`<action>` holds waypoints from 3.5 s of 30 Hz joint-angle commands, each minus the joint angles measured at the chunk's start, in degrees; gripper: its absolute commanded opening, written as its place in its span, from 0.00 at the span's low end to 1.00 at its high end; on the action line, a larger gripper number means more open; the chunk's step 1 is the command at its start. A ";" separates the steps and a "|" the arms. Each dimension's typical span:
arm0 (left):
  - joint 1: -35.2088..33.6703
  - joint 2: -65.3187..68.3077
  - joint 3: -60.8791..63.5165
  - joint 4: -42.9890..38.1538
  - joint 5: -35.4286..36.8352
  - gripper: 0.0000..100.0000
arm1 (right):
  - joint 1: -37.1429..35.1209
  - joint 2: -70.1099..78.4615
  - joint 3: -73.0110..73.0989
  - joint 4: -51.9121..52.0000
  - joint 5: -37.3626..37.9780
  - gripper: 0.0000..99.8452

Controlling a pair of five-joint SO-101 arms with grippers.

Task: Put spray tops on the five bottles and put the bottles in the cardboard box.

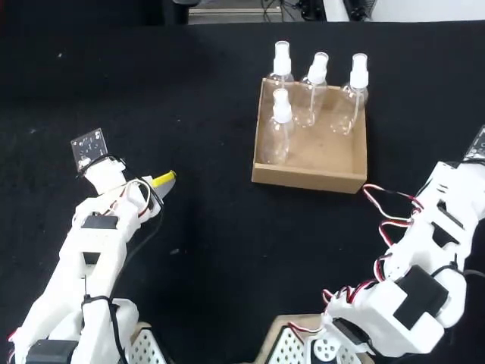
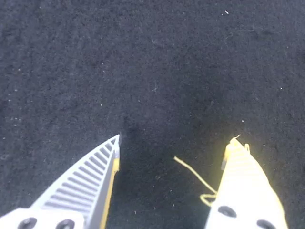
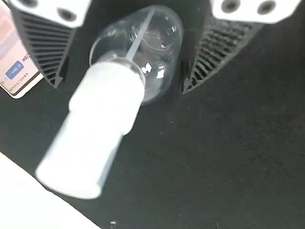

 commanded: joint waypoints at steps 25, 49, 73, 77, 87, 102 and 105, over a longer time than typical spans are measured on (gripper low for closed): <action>0.57 0.09 -0.40 -1.05 0.70 0.33 | -2.20 -0.13 1.01 -1.76 0.00 0.12; 0.57 0.09 -0.57 -1.05 0.70 0.33 | -0.09 -7.69 4.70 -1.41 -2.29 0.01; 0.57 0.09 -0.48 -1.05 0.70 0.33 | -28.04 -53.41 2.51 41.23 -9.76 0.01; 0.57 0.09 -0.48 -1.05 0.70 0.33 | -31.12 -50.42 4.97 35.60 -9.76 0.01; 0.57 0.09 -0.48 -1.05 0.70 0.33 | -33.76 -39.69 10.42 23.03 -9.76 0.01; 0.57 0.09 -0.48 -1.05 0.70 0.33 | -33.85 -26.95 11.47 15.38 -9.67 0.01; 0.57 0.09 -0.40 -1.05 0.70 0.33 | -33.85 -25.10 13.49 9.67 -9.67 0.01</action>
